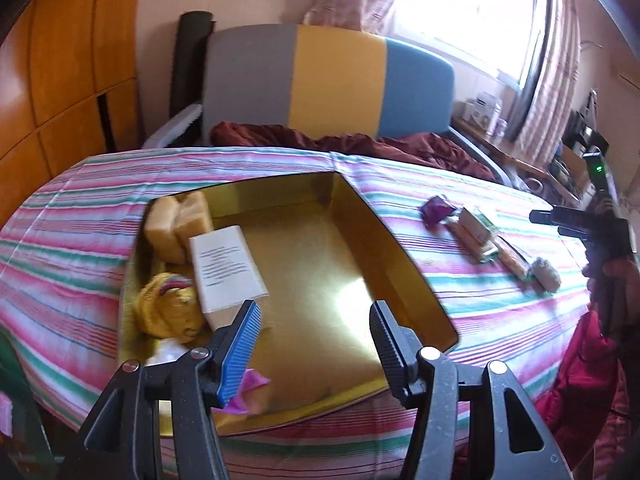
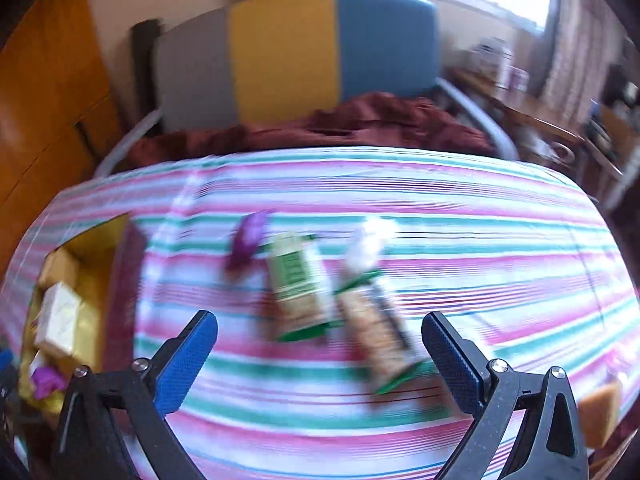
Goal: Organize objects
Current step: 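Move both tools back toward the remaining items on the table, then grasp the green-and-white essential-oil box with the left tool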
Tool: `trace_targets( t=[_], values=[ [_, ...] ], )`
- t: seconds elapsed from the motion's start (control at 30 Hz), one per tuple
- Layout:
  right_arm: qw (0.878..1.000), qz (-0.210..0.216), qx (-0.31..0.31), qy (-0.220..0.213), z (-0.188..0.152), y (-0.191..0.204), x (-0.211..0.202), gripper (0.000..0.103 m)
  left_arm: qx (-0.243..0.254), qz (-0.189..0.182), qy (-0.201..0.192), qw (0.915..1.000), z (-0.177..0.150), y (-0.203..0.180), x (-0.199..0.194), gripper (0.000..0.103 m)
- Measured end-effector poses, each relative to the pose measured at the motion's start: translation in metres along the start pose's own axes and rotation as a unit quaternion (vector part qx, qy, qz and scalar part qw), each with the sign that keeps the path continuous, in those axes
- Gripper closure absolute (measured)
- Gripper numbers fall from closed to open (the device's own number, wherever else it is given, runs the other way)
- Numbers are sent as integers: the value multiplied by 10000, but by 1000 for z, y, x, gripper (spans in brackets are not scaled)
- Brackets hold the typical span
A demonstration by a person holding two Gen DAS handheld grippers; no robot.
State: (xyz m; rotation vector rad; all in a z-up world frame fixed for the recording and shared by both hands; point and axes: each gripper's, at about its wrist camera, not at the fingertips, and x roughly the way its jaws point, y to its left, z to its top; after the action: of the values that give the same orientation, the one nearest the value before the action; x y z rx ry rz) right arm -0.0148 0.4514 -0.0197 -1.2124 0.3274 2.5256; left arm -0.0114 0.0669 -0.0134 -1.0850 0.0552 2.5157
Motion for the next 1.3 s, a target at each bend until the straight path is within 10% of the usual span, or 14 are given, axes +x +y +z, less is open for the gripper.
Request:
trace_targets(
  t=[0.13, 0.37, 0.8, 1.3],
  values=[
    [9905, -404, 1313, 62, -11, -75, 20, 0, 295, -311, 96, 9990, 4, -29, 7, 46],
    [9515, 136, 3060, 284, -25, -140, 27, 0, 893, -872, 495, 9909, 3, -91, 30, 46],
    [9463, 440, 3173, 437, -26, -136, 36, 0, 1336, -1427, 1015, 9754, 0, -156, 57, 46],
    [9489, 751, 3045, 351, -23, -131, 34, 0, 606, -1721, 1427, 9728, 50, -189, 118, 46]
  ],
)
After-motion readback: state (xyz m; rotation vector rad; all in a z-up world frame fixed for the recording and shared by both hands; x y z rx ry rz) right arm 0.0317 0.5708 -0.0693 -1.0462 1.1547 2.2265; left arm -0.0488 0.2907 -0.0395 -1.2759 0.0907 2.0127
